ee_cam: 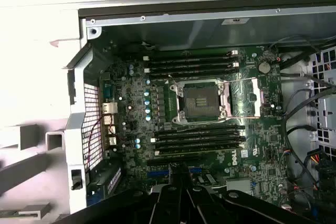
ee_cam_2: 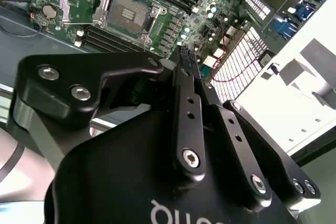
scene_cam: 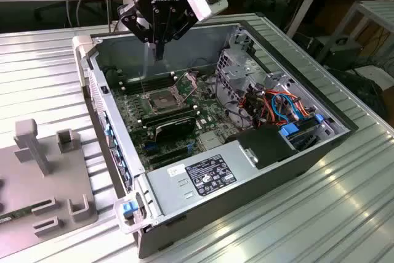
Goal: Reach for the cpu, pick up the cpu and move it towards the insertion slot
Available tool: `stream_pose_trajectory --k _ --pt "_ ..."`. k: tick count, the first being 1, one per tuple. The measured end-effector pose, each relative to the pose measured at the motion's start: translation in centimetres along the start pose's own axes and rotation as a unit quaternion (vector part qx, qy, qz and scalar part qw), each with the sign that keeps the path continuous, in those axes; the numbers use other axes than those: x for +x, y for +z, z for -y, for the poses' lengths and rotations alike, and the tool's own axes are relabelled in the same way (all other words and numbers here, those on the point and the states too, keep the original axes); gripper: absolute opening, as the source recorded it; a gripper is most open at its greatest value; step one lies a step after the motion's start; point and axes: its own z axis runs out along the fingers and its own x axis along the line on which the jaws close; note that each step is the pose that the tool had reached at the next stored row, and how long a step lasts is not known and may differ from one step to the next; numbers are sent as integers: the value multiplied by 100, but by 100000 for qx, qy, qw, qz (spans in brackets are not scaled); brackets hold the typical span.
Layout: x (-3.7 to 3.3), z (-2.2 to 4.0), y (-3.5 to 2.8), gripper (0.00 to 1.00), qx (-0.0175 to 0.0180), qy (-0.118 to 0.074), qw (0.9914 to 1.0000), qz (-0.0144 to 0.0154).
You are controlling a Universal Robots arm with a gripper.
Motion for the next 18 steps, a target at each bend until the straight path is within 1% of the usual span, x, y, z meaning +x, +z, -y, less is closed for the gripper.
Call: stream_pose_trajectory --k 6,18 --pt "3 0 0 11 -6 3 100000 4" --pt "53 4 -1 11 -1 2 100000 0"
